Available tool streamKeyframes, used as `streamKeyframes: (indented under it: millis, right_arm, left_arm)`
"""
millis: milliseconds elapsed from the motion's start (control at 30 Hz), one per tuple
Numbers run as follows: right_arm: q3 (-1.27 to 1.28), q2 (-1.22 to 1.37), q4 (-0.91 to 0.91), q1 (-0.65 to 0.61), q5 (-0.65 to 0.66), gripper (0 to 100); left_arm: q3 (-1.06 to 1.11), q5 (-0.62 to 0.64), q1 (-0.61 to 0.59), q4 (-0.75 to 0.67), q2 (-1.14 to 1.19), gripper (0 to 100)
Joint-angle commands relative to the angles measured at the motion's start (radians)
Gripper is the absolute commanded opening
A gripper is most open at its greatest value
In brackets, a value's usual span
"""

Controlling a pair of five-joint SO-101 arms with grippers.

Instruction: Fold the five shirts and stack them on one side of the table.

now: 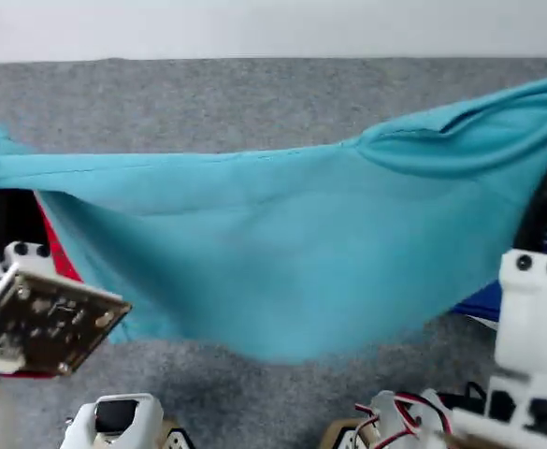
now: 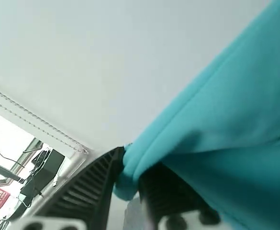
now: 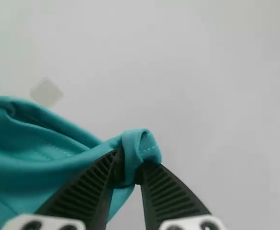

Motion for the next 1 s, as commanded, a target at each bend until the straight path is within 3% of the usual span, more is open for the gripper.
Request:
streamKeyframes:
  millis: [0,233,333,467,633,967]
  right_arm:
    - [0.08,0.015,-0.018,0.012,0.025,1.0]
    - [0.551,0.025,0.001,-0.039,0.026,1.0]
    - [0.833,0.027,-0.041,-0.062,0.026,1.0]
    - [1.208,0.025,-0.288,-0.085,0.02,1.0]
    - [1.54,0.025,-0.688,-0.084,0.02,1.0]
    - [1.817,0.054,-1.314,-0.082,0.026,1.0]
  left_arm:
    - [0.031,0.005,0.002,0.017,0.015,0]
    - [0.366,-0.006,0.005,0.012,0.118,0]
    - [0.562,-0.095,0.005,-0.054,0.212,0]
    - [0.716,-0.147,0.002,-0.258,0.353,0]
    - [0.739,-0.147,-0.003,-0.503,0.537,0]
    - [0.737,-0.106,0.002,-0.97,0.723,0]
